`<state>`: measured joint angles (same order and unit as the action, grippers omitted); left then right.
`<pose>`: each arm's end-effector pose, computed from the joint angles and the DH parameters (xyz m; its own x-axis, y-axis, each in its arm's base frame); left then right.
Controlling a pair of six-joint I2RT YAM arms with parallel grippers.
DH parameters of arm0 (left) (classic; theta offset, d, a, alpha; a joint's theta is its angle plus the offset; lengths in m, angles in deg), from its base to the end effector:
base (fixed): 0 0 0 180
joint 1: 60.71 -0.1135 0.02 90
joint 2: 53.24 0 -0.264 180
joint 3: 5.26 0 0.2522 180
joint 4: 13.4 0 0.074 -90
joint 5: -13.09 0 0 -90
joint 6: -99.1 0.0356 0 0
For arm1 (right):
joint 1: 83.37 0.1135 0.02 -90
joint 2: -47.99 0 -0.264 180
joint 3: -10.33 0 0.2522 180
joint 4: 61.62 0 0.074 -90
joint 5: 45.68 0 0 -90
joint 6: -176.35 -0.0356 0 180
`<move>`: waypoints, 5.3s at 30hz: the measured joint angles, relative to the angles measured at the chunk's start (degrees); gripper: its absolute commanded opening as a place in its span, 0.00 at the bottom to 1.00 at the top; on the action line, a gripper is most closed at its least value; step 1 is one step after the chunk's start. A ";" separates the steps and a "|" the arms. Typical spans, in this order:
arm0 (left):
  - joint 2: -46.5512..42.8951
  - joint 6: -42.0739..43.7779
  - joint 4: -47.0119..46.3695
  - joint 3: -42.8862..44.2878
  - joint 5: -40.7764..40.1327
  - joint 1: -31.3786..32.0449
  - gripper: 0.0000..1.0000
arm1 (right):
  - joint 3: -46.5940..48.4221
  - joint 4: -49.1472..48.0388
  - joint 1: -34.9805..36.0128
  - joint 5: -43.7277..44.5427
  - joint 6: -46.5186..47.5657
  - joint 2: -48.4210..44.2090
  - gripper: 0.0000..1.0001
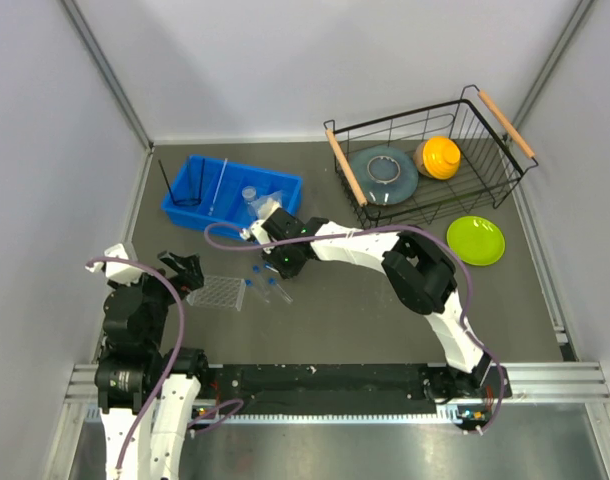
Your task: Organize the chemistry lab equipment
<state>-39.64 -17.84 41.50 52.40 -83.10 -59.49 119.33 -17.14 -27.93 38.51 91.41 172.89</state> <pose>0.0521 0.0027 0.3304 -0.1292 -0.4478 -0.8848 -0.1607 0.8899 -0.4269 0.2623 0.3872 0.1658 -0.4165 -0.7593 -0.5001 -0.8879 0.4580 0.0441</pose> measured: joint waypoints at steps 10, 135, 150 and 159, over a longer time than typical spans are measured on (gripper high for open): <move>-0.02 -7.91 -2.38 -7.15 8.66 0.00 0.99 | -5.66 -3.28 -1.53 -0.26 0.46 -3.48 0.06; 36.98 -6.05 -22.71 -14.91 -20.63 8.22 0.09 | -22.73 -4.48 -2.99 -29.86 14.45 -32.70 0.68; 35.21 -4.72 -19.87 -14.86 -20.35 8.22 0.10 | -22.73 -4.48 -2.99 -29.88 14.45 -32.70 0.68; 38.18 -4.17 -20.15 -14.60 -19.52 8.22 0.10 | -22.73 -4.48 -2.99 -29.88 14.45 -32.70 0.68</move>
<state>-1.45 -22.01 21.35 37.80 -102.62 -51.28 96.60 -21.62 -30.92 8.64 105.85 140.19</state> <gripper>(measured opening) 0.200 0.683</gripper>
